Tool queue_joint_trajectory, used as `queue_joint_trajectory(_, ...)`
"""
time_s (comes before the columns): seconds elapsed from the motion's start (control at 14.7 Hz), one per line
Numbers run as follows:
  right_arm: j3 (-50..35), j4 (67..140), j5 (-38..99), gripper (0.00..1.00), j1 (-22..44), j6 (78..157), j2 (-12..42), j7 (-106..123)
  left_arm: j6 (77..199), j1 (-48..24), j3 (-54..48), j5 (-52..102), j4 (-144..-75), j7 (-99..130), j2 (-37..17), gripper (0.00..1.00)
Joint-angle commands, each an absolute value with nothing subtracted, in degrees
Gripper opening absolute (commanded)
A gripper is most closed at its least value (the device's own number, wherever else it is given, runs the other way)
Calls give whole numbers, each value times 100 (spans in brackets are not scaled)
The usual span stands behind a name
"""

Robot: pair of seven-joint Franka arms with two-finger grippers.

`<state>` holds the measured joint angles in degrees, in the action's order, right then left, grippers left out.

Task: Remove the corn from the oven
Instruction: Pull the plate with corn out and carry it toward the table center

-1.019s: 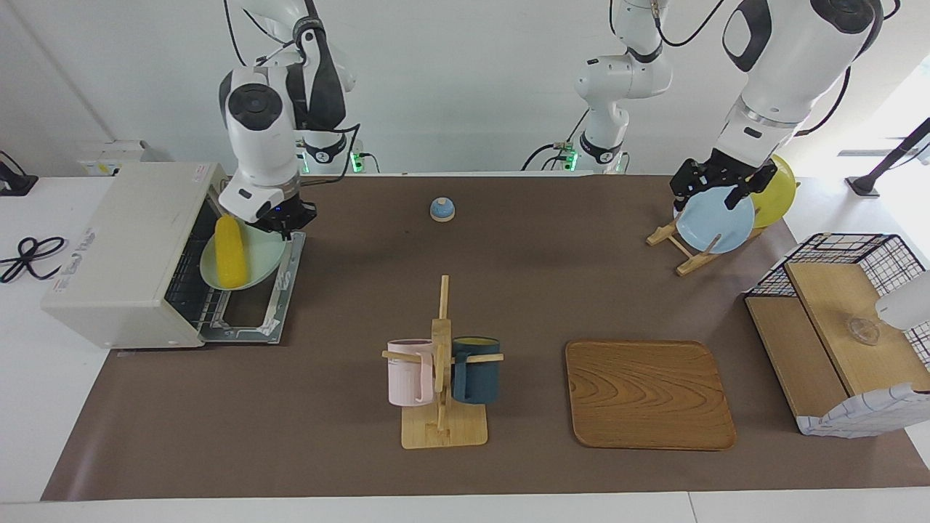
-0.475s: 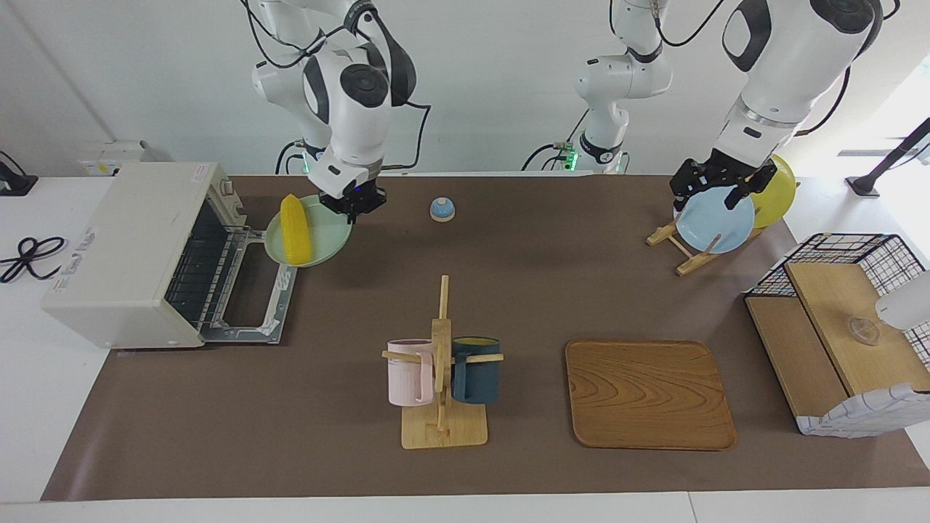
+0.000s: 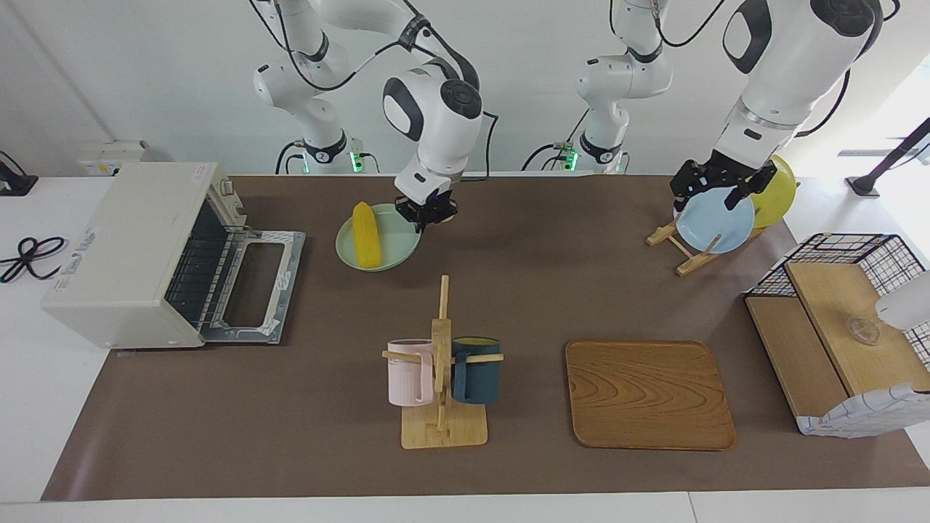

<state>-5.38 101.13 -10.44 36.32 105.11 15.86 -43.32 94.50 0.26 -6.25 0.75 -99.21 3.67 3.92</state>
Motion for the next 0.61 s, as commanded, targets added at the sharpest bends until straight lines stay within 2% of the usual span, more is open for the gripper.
queue_joint_trajectory(0.0,-527,8896,-1099,0,3735,10485,2749,-4676,9483,140,-668,88,-10116,422,571,100)
queue_joint_trajectory(0.14,-536,8999,-1029,0,3761,11212,2891,-4711,9492,141,-668,88,-10116,413,571,100)
queue_joint_trajectory(0.48,-545,9465,-618,0,3911,11960,2927,-4966,9510,132,-668,88,-10107,404,571,100)
queue_joint_trajectory(0.54,-536,9501,-467,12,3842,12023,2927,-4957,9527,123,-668,88,-10116,439,571,100)
